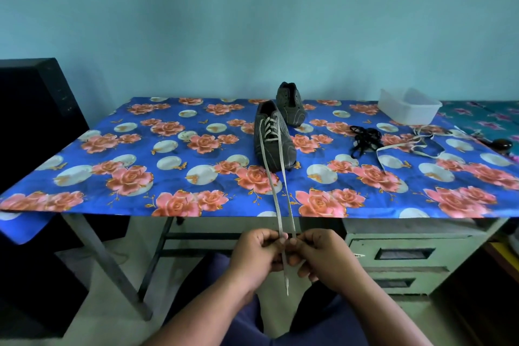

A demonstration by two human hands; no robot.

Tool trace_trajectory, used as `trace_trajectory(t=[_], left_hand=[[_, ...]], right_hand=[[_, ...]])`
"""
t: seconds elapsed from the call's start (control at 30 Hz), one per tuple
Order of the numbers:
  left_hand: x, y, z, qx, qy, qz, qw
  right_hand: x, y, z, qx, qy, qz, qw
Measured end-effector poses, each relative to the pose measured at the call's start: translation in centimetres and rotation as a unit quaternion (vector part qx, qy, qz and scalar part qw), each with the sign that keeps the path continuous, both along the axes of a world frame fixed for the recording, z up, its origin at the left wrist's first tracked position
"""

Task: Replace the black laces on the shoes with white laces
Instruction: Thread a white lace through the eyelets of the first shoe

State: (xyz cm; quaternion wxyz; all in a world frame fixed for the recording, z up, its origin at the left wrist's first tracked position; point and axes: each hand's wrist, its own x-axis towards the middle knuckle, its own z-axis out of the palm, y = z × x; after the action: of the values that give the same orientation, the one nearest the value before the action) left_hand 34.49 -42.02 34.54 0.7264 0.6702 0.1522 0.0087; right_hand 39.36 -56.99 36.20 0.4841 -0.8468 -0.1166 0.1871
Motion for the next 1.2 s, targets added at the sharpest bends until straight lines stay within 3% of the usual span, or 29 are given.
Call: trace_trajectory(t=[0.2, 0.37, 0.53, 0.83, 1.2], left_hand=[[0.0, 1.0, 0.1, 0.011, -0.041, 0.050, 0.998], [-0.1, 1.4, -0.5, -0.032, -0.019, 0.000, 0.999], [0.1, 1.2, -1.8, -0.018, -0.003, -0.006, 1.000], [0.3, 0.5, -3.0, 0.098, -0.032, 0.004, 0.995], [-1.0, 0.7, -3.1, 0.102, -0.060, -0.010, 0.993]], right_hand=[[0.1, -1.2, 0.4, 0.075, 0.022, -0.004, 0.997], [0.3, -1.7, -0.8, 0.071, 0.075, 0.003, 0.995], [0.1, -1.4, -1.6, 0.084, 0.107, -0.005, 0.991], [0.3, -1.1, -2.2, 0.040, 0.026, -0.004, 0.999], [-0.6, -1.5, -0.8, 0.059, 0.028, -0.016, 0.998]])
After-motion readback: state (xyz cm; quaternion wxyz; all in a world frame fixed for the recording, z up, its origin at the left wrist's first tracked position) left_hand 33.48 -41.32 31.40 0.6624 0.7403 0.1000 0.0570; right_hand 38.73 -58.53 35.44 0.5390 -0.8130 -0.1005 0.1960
